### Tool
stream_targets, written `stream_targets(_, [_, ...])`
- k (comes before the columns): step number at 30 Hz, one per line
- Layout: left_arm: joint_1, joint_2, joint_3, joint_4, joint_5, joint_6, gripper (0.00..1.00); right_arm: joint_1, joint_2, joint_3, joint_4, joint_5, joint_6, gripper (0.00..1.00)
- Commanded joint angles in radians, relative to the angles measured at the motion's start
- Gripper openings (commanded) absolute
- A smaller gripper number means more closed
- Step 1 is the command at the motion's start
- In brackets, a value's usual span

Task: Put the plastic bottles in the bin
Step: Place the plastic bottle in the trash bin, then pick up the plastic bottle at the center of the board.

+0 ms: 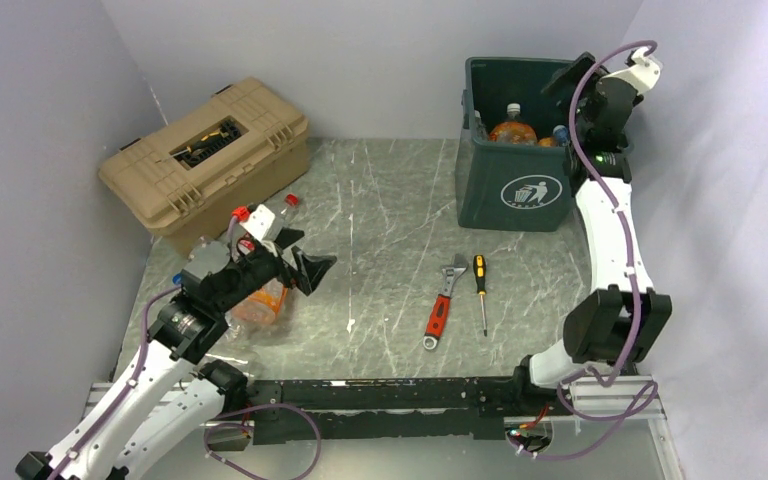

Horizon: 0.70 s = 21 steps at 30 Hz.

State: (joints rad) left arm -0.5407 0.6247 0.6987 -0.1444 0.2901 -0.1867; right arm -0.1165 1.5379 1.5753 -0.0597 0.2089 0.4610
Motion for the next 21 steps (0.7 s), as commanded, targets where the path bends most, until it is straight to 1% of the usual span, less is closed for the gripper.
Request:
stream_targets(1, [-0.003,0.006,0.053,-0.021,-0.260,-0.061,1.00,0.145,-0.175,0.041,0.178,-0.071,-0.029,0.96])
stream_targets(3, [-0.004,0.018,0.060,-0.052,-0.364,-0.058,1.00,0.289,-0.234,0.040,0.192,-0.071,-0.095,0.95])
stream_targets(6, [-0.004,0.064,0.089,-0.130,-0.529,-0.073,0.99,0.447,-0.324,-0.035,0.223,-0.104,-0.117,0.95])
stream_targets(7, [-0.004,0.093,0.116,-0.168,-0.602,-0.082,0.99,0.488,-0.357,-0.103,0.236,-0.117,-0.104,0.94])
stream_targets(10, [-0.004,0.163,0.168,-0.262,-0.719,-0.086,0.99,0.591,-0.456,-0.302,0.283,-0.133,-0.052,0.93])
stream_targets(13, [-0.004,0.208,0.202,-0.322,-0.770,-0.075,1.00,0.667,-0.563,-0.518,0.322,-0.120,0.008,0.92])
stream_targets(16, [-0.005,0.229,0.214,-0.362,-0.812,-0.096,0.99,0.704,-0.653,-0.722,0.334,-0.115,0.066,0.91])
stream_targets(19, [-0.007,0.259,0.249,-0.422,-0.784,-0.124,0.99,0.723,-0.725,-0.873,0.291,-0.129,0.063,0.90])
stream_targets(21, [-0.003,0.311,0.297,-0.507,-0.758,-0.137,0.99,0.729,-0.767,-0.955,0.271,-0.132,0.076,0.90])
